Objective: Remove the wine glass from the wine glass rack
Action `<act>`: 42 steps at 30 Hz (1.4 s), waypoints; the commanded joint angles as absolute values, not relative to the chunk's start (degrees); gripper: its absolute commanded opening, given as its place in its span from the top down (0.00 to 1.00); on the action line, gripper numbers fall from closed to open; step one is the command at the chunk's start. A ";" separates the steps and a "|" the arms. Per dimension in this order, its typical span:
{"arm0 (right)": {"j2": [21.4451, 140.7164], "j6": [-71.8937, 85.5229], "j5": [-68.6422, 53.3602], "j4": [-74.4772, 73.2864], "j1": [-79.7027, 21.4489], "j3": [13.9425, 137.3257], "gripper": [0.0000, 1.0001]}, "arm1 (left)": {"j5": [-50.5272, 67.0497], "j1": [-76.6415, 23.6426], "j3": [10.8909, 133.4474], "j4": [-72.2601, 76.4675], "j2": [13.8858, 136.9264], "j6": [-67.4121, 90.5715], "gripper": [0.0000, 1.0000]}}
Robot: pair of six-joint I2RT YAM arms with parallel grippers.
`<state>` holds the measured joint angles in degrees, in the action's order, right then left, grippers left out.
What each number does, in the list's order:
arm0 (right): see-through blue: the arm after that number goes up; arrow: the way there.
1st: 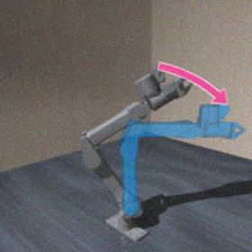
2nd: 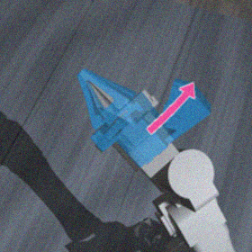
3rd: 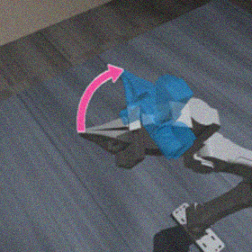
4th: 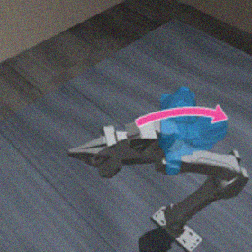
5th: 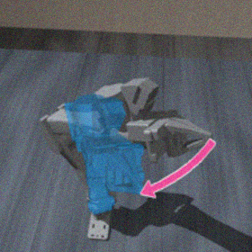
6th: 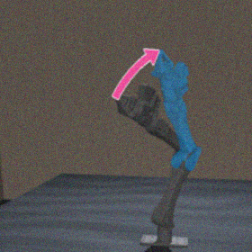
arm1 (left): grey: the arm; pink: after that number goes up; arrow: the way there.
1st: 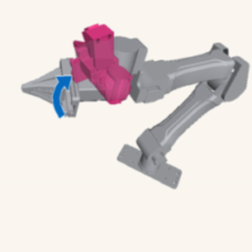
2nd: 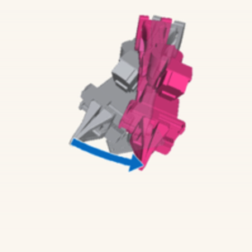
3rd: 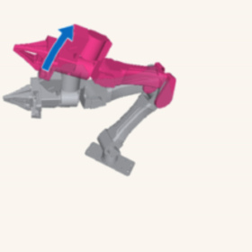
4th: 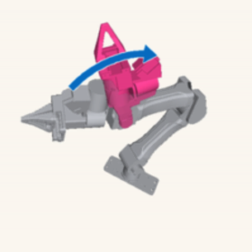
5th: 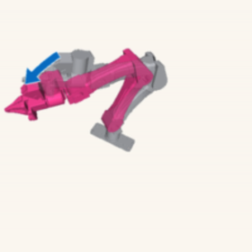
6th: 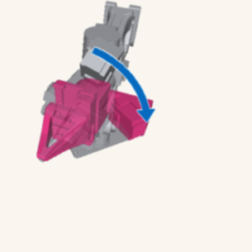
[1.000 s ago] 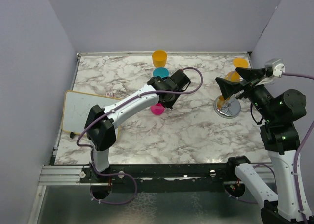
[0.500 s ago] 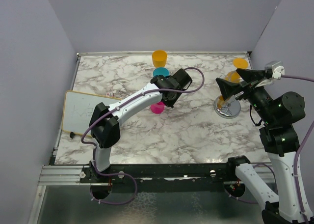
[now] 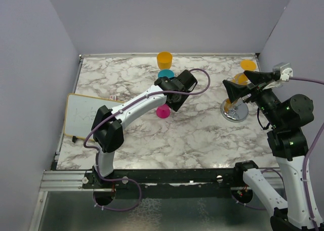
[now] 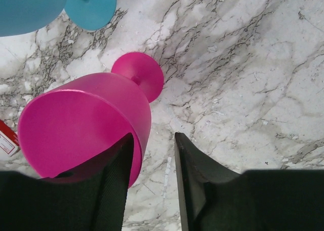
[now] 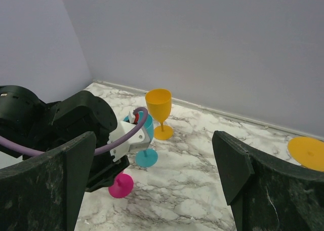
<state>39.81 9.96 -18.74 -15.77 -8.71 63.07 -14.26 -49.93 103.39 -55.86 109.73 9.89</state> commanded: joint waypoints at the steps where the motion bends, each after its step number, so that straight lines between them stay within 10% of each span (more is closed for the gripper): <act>1: 40.07 9.14 -17.15 -13.95 -9.13 62.83 0.00 | -15.78 -49.87 103.29 -55.28 105.55 8.50 0.56; 42: 55.91 9.60 -10.11 -31.37 -9.16 80.44 0.00 | -9.10 -49.76 62.44 -2.58 57.93 -4.38 0.05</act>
<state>53.82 10.72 -14.81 -27.83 -8.75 76.01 -8.29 -49.93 66.00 -9.85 61.91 -2.72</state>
